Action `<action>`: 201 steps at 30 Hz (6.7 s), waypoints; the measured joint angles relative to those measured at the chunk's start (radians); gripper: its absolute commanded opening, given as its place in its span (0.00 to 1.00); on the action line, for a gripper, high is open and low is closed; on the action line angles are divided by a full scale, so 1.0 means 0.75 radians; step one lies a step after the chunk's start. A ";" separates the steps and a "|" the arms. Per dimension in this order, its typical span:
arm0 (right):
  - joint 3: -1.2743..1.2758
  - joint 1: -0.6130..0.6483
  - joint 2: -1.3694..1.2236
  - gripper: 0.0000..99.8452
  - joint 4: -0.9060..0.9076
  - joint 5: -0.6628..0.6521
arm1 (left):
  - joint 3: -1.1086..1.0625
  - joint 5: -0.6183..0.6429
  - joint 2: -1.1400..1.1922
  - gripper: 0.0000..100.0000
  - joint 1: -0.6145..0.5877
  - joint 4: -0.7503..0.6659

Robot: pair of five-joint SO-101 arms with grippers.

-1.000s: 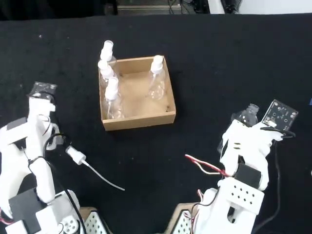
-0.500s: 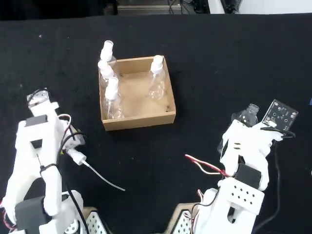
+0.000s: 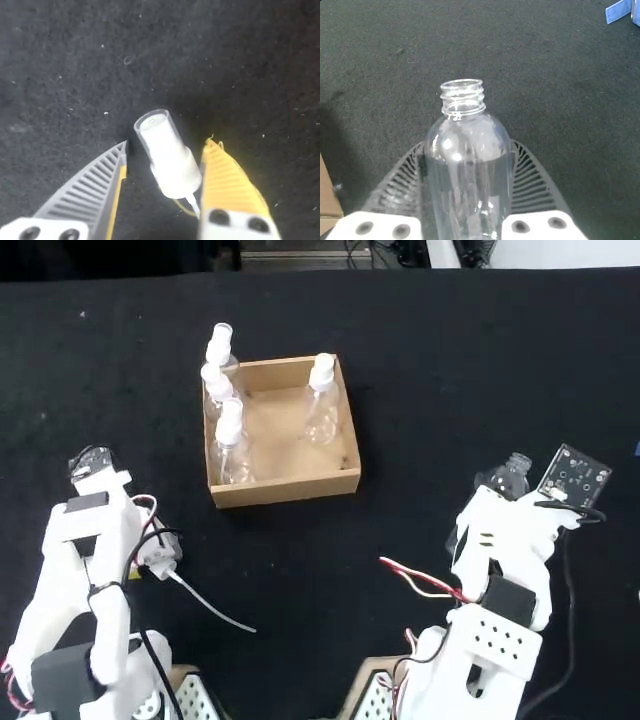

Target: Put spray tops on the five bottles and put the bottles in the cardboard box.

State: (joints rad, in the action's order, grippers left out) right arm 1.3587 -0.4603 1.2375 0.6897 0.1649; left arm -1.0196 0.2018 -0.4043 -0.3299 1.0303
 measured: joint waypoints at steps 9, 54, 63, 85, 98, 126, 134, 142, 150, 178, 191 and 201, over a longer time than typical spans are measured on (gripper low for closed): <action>-0.002 0.000 0.000 0.01 0.014 0.000 | 0.014 0.000 -0.010 0.03 0.180 0.012; -0.417 1.604 0.131 0.01 0.043 -0.131 | 2.484 0.243 -0.190 0.03 0.346 0.839; -0.280 1.618 0.383 0.01 0.037 -0.131 | 2.488 0.239 -0.360 0.03 0.608 0.659; -0.180 1.555 0.391 0.01 -0.086 -0.131 | 2.369 0.090 -0.378 0.03 0.781 0.614; -0.180 1.557 0.391 0.01 -0.092 -0.131 | 2.072 -0.002 -0.378 0.03 0.784 0.534; -0.180 1.540 0.391 0.01 -0.094 -0.131 | 1.806 -0.018 -0.554 0.20 1.045 0.724; -0.180 1.540 0.391 0.01 -0.094 -0.131 | 1.802 -0.014 -0.577 0.20 0.904 0.712; -0.180 1.540 0.391 0.01 -0.094 -0.131 | 1.616 -0.025 -0.452 0.19 0.745 0.401; -0.180 1.540 0.391 0.01 -0.094 -0.131 | 1.514 -0.102 -0.477 0.19 0.745 0.405; -0.002 0.966 0.376 0.01 -0.454 0.008 | 1.291 -0.102 -0.710 0.19 0.127 0.475; 0.215 0.925 -0.262 0.01 -1.272 0.008 | 0.440 -0.100 -0.702 0.19 -0.325 -0.031; 0.147 0.925 -0.683 0.01 -1.583 0.012 | -0.147 -0.102 -0.869 0.19 -0.421 -0.528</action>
State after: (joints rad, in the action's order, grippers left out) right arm 1.4691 0.2332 0.7250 -0.4979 0.1741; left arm -1.1301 0.1250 -1.0564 -0.6460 0.6345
